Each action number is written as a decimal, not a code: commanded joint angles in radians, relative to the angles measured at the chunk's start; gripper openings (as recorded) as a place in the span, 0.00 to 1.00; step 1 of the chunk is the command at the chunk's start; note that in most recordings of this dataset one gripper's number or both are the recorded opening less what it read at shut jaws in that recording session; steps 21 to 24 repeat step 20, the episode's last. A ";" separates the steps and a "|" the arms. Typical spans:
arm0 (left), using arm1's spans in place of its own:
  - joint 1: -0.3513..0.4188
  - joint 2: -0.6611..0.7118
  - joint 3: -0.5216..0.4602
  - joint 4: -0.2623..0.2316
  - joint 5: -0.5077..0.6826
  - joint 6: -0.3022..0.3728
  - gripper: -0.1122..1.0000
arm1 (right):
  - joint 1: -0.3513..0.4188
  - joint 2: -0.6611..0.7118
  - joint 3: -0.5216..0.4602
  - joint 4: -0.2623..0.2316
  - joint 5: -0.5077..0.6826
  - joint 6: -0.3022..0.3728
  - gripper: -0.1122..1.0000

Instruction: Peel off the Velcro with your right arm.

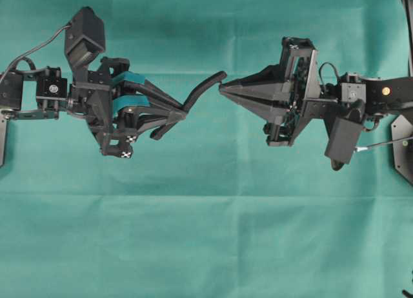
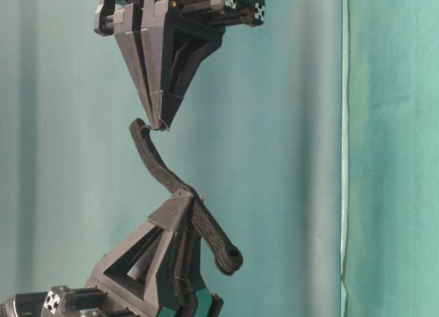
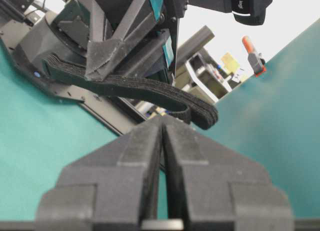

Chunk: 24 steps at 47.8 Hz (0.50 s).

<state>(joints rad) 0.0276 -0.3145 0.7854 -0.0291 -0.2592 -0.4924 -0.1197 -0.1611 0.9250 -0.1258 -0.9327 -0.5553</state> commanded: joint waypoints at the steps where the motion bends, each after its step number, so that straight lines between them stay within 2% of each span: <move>1: 0.005 -0.017 -0.015 -0.002 -0.011 0.000 0.19 | 0.008 -0.006 -0.023 -0.002 -0.002 0.003 0.02; 24: 0.008 -0.017 -0.017 -0.002 -0.011 0.000 0.19 | 0.015 -0.002 -0.020 -0.002 0.014 0.003 0.02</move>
